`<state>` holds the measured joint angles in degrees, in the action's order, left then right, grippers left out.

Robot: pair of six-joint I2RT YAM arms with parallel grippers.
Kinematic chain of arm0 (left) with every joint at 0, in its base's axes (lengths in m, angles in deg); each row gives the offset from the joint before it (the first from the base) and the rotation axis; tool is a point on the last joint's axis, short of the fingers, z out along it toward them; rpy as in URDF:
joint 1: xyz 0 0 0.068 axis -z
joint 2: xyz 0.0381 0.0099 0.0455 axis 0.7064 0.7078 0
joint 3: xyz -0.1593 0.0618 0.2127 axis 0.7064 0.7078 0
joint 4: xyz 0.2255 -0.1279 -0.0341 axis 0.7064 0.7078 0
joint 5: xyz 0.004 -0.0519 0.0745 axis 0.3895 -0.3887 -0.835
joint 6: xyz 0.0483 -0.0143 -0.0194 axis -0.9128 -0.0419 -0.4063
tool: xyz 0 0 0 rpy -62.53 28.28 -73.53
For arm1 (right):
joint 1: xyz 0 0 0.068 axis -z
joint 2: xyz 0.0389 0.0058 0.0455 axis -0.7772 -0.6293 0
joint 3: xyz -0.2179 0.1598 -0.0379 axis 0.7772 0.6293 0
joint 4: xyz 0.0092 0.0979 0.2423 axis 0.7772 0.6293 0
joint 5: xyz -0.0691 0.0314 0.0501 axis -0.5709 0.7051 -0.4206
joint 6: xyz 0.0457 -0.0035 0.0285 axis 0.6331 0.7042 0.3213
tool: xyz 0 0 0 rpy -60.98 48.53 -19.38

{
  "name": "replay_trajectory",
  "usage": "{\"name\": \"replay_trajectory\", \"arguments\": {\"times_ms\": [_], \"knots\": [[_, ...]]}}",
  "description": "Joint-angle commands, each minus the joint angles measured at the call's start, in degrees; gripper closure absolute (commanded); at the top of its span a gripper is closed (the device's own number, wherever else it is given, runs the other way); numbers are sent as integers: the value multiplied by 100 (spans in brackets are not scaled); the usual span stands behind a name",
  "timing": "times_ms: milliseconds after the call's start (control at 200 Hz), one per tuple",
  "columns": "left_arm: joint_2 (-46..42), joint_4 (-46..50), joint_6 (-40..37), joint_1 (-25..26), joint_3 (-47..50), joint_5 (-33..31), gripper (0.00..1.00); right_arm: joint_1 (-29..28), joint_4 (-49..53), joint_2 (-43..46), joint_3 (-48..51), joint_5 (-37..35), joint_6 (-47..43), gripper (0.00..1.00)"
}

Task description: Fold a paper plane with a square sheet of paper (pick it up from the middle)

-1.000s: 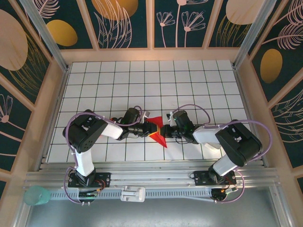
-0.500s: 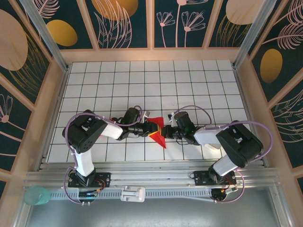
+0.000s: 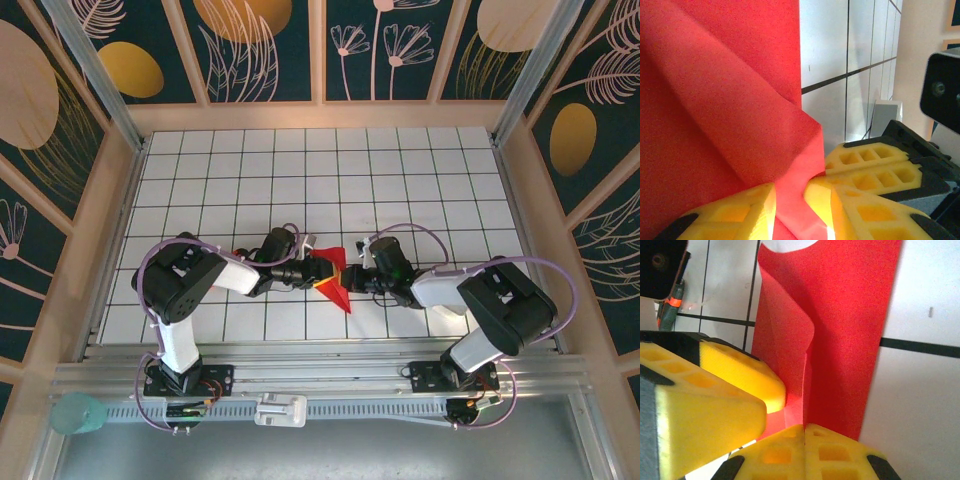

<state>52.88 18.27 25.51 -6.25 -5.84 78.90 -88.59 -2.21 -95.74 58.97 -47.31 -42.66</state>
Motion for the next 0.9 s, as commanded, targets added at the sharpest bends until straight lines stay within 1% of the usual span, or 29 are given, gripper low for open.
{"name": "replay_trajectory", "arguments": {"times_ms": [0,485,636,736,896], "knots": [[-114,-58,49,4,-8,-232,64,63,-227,6,144,-99,119,100],[-242,-149,143,-6,-85,-365,64,82,-840,-106,443,-8,283,100],[-375,-185,165,-144,-96,-525,67,83,-917,-170,479,19,253,100],[-402,-27,51,-251,-154,-608,69,89,-958,-190,493,53,242,100],[-191,248,-128,-267,-426,-601,71,102,-1105,-198,559,63,290,100]]}}
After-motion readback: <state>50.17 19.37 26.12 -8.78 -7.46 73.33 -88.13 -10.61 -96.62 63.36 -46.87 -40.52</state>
